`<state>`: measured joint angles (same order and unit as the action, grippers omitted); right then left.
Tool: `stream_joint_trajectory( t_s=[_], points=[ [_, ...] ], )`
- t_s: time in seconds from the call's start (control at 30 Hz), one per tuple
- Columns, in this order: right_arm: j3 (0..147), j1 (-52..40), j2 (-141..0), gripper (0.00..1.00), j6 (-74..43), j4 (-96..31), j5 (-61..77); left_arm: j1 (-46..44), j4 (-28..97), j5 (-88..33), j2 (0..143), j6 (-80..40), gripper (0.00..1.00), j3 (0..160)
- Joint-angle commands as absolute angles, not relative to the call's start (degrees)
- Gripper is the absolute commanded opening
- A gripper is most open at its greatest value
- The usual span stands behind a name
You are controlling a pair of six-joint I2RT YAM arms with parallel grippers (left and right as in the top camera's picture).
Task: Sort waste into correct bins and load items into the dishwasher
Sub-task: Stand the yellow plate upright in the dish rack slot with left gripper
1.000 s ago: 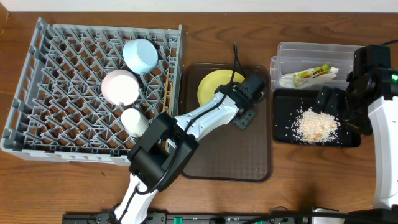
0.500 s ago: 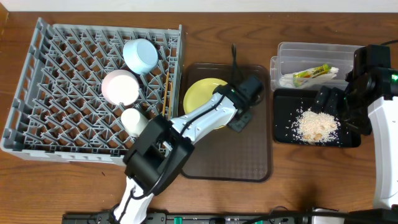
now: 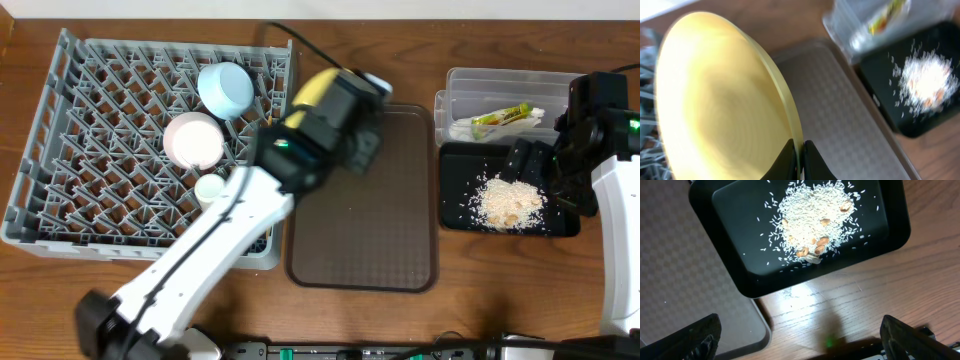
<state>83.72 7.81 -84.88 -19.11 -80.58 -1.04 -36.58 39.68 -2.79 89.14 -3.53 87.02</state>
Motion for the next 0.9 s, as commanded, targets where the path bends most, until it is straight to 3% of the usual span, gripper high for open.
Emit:
stream_joint_trajectory(
  t_s=[0.0,0.4,0.87],
  points=[
    [83.9,8.19,-83.9,0.99,-18.22,-80.62,-1.04,-31.73,38.79,-11.05,85.69,-6.11,0.07,87.24],
    [83.9,8.19,-83.9,0.99,-17.5,-80.64,-1.3,-10.11,35.68,-43.62,86.85,-16.97,0.08,87.22],
    [83.9,8.19,-83.9,0.99,-17.5,-81.01,-1.48,-0.73,34.59,-51.37,102.37,-18.0,0.08,87.22]
  ],
)
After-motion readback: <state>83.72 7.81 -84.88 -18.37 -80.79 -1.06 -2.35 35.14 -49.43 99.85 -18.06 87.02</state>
